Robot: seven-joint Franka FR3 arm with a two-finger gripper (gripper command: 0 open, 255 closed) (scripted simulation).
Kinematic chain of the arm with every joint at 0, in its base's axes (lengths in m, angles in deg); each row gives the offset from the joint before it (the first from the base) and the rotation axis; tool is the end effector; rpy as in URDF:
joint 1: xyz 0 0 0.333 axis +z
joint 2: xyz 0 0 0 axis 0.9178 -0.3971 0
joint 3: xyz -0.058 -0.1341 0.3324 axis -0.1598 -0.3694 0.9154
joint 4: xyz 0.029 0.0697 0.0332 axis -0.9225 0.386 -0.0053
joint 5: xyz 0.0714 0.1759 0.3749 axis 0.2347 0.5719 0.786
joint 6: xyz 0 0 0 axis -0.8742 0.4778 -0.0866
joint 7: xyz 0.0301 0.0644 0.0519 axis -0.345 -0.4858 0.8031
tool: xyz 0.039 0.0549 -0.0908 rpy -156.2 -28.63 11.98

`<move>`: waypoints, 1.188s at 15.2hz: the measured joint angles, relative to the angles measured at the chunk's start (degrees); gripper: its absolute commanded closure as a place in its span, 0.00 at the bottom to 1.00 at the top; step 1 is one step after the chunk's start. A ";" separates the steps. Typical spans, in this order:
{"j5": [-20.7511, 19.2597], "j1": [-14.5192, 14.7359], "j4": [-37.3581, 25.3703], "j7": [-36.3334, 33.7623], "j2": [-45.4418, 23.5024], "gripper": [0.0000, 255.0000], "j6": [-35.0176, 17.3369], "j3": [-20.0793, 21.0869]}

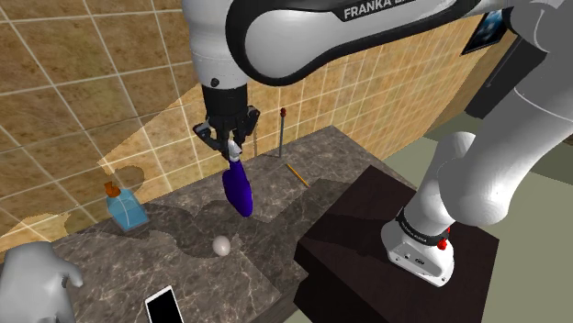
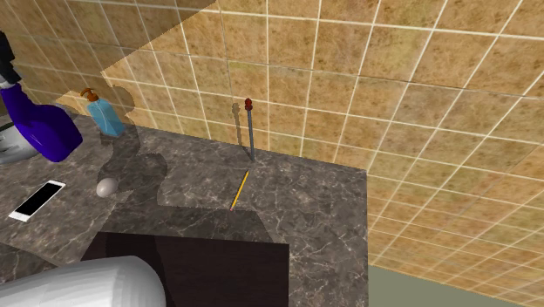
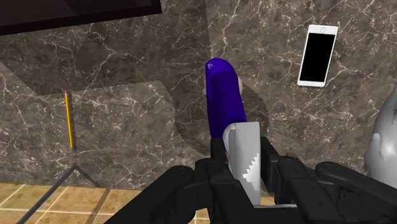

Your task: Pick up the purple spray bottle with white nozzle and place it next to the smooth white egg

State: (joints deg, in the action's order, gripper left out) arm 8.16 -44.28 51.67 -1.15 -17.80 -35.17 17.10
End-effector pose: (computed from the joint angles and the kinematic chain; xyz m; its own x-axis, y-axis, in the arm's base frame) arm 0.4195 0.3628 0.5432 0.9939 -0.1056 0.0329 -0.1055 -0.9944 -0.0029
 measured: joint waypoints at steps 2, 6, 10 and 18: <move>-0.01 0.03 1.51 -0.07 -0.06 1.00 -1.56 0.04; -0.21 0.08 3.88 -0.30 -0.74 1.00 -4.58 0.16; -0.48 0.08 5.93 -0.50 -1.57 1.00 -7.42 0.23; -1.23 0.16 10.21 -1.21 -3.59 1.00 -13.61 0.45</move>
State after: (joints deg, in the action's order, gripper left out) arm 6.93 -44.12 61.88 -2.36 -21.39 -48.79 17.54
